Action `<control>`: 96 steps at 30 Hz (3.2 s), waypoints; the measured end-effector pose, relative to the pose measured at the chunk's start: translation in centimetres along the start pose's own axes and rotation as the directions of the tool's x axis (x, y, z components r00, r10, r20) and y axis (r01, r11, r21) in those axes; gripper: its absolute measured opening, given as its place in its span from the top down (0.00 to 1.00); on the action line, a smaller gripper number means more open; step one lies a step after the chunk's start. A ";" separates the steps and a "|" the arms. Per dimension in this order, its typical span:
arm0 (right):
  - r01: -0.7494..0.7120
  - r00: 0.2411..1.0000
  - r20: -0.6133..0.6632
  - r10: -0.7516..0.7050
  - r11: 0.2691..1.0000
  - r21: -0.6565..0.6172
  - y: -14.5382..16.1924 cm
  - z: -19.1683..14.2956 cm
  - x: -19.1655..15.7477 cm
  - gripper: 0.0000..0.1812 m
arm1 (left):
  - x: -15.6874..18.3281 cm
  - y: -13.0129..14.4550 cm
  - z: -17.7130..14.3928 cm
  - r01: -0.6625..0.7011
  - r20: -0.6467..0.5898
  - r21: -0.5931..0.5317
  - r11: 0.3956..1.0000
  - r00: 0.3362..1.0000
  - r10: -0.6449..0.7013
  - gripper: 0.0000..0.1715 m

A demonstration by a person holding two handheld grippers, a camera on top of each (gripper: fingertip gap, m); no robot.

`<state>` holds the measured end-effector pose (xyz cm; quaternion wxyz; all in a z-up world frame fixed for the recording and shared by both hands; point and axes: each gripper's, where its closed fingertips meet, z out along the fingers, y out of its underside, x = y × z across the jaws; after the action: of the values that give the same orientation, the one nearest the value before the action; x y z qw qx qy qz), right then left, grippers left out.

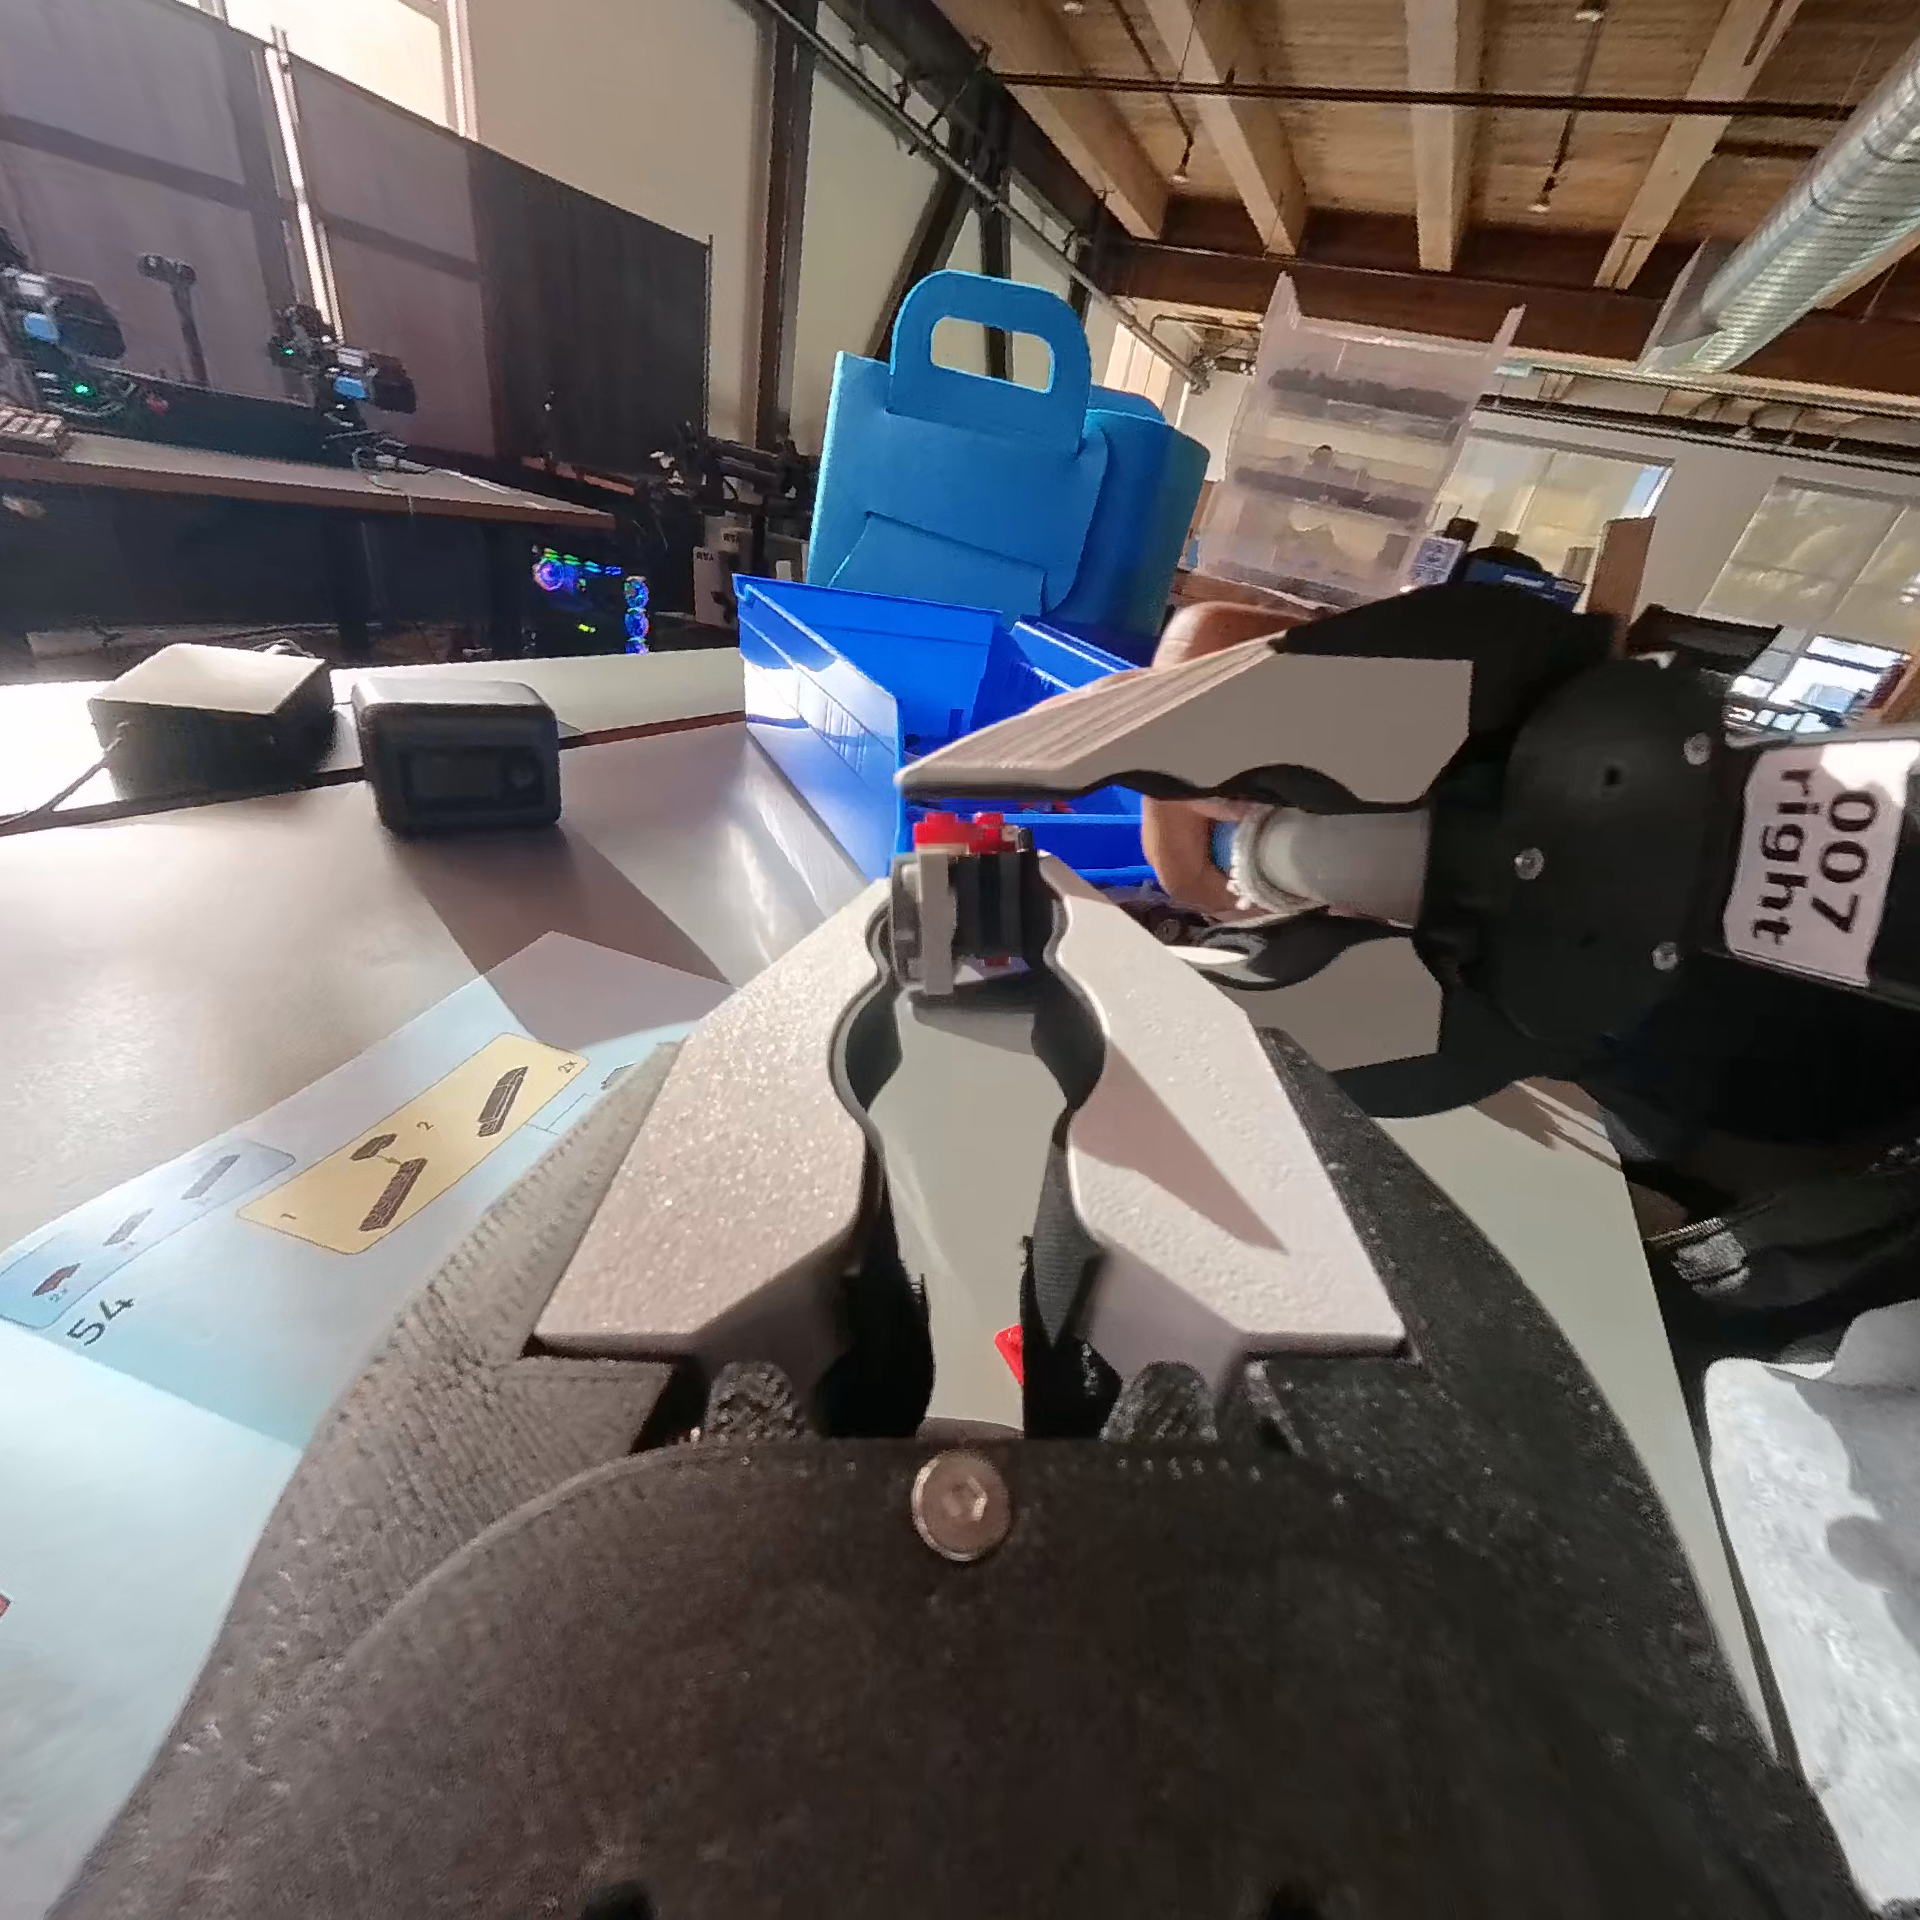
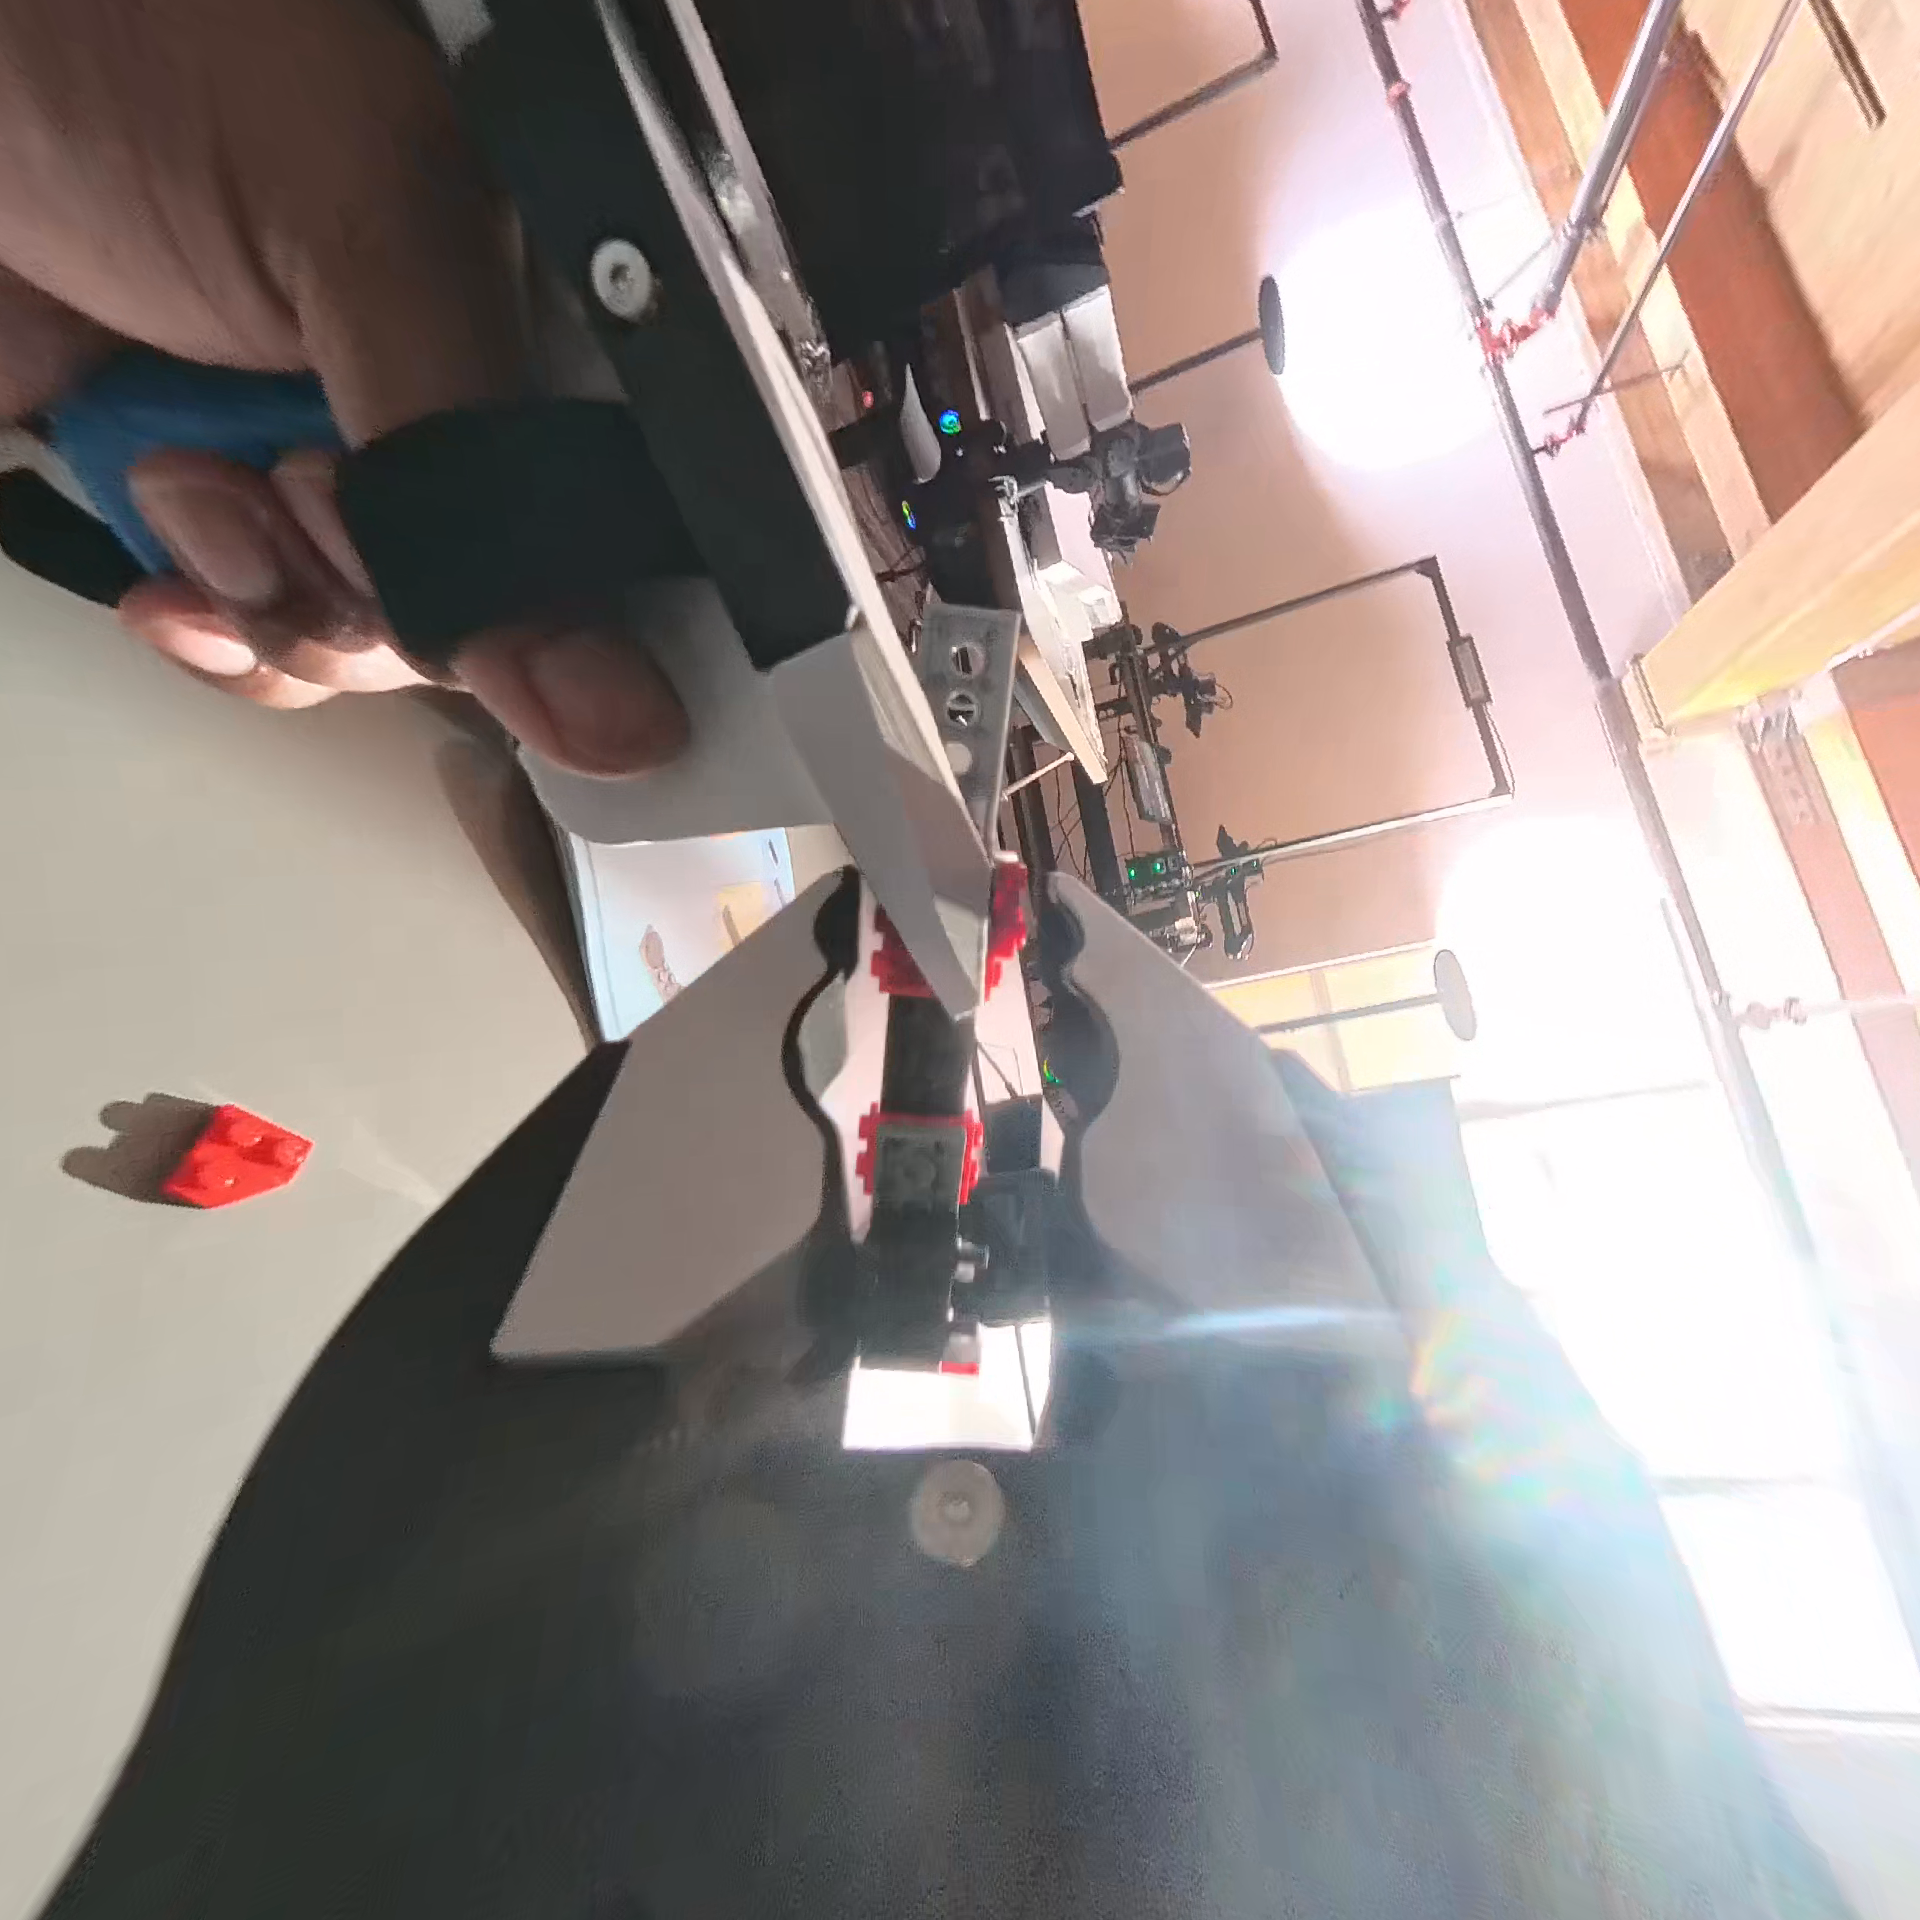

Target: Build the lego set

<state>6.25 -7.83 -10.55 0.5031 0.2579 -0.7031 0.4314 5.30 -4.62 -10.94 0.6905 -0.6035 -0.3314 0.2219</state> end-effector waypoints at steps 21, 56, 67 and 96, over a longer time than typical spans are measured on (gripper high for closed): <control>-0.762 0.645 0.009 0.764 0.644 -0.074 6.2 -3.1 -0.2 0.90 | 2.1 -1.2 3.5 0.190 -0.037 -0.016 0.982 0.981 -0.190 0.71; -0.767 -0.604 0.336 0.723 -0.641 0.002 5.4 -5.1 -0.2 0.89 | 4.0 3.9 3.9 -0.165 0.188 -0.318 0.933 0.954 0.233 0.90; -0.989 0.134 0.241 0.961 0.144 -0.027 7.4 -7.8 -1.0 0.67 | 3.0 4.0 -0.4 -0.263 0.001 -0.468 0.844 0.955 0.298 0.90; -0.814 0.574 0.412 0.708 0.546 0.196 4.5 -10.5 -1.6 0.88 | 3.9 2.2 -1.2 -0.489 -0.293 -0.368 0.791 0.868 0.400 0.66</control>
<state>8.33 3.43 -12.27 0.0984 0.0707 -0.7152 0.6883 8.98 -2.32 -12.40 0.4971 -0.8210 -0.1488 0.2382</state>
